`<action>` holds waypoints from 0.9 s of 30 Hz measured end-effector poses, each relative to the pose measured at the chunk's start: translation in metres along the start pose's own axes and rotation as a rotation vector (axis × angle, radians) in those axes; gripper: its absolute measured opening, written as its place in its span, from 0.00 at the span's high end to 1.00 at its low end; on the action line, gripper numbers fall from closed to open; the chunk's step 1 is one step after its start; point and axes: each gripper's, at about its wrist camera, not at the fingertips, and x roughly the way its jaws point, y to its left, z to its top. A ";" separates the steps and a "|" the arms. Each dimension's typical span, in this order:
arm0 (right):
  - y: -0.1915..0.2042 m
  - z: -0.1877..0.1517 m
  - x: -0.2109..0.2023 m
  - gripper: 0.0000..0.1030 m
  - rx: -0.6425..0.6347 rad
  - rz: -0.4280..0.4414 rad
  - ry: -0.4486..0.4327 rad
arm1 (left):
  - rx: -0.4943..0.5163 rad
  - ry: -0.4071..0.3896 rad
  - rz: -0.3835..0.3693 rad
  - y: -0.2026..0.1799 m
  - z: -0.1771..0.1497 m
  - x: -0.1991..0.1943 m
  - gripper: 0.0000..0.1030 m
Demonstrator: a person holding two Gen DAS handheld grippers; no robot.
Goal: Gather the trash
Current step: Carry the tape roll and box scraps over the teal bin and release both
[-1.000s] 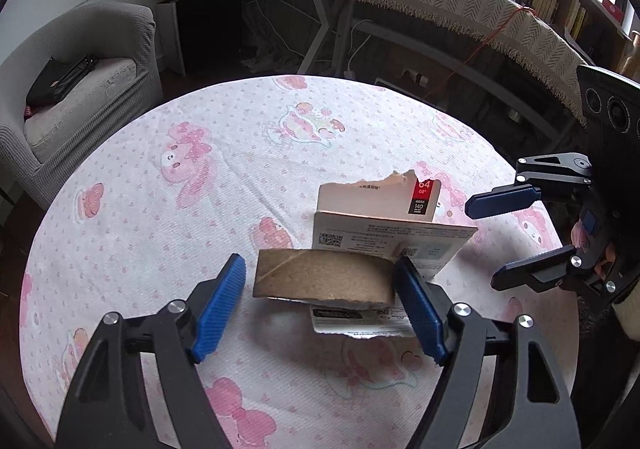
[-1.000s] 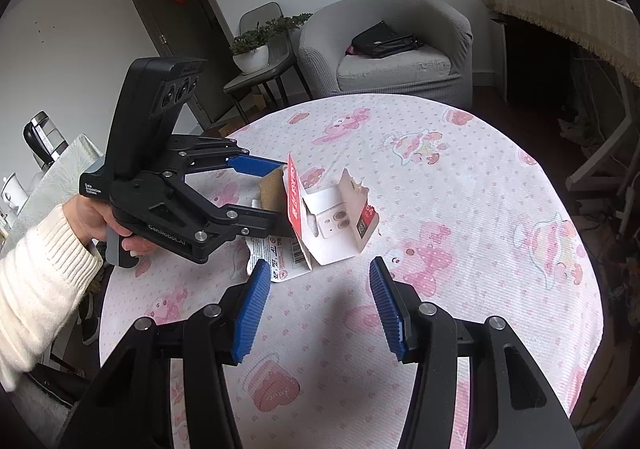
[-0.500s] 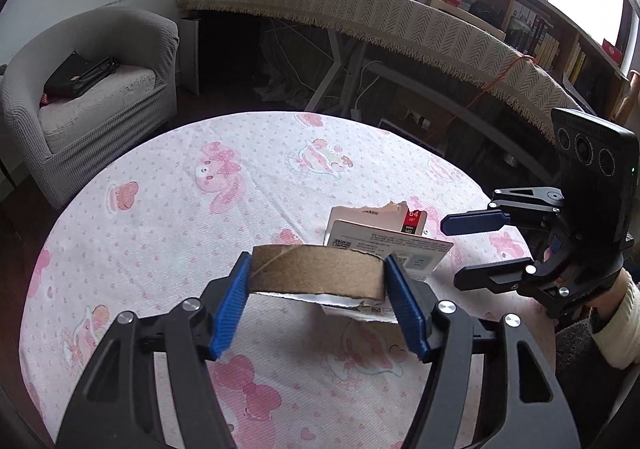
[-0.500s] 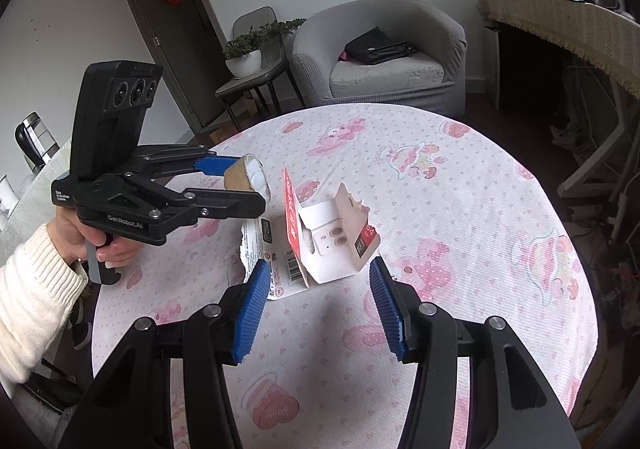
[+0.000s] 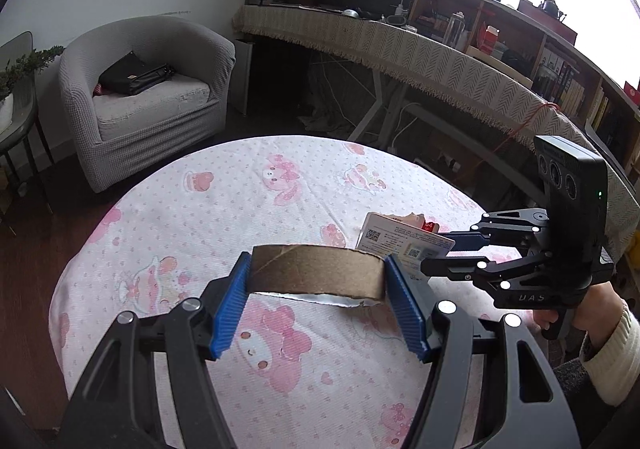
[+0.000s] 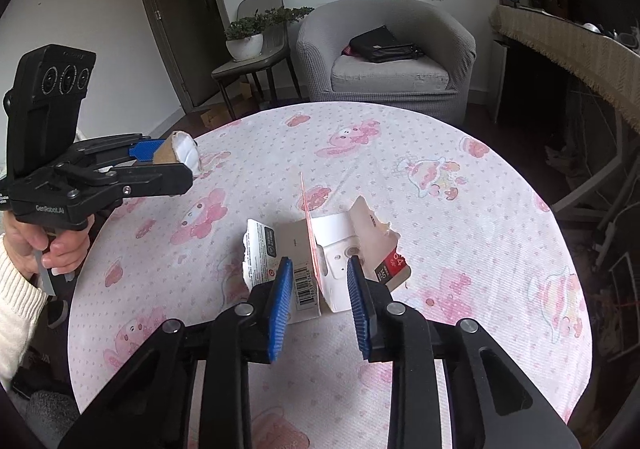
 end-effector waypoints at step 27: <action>0.065 0.029 0.007 0.98 -0.052 0.053 -0.004 | -0.410 -0.143 0.443 0.017 -0.097 -0.152 0.34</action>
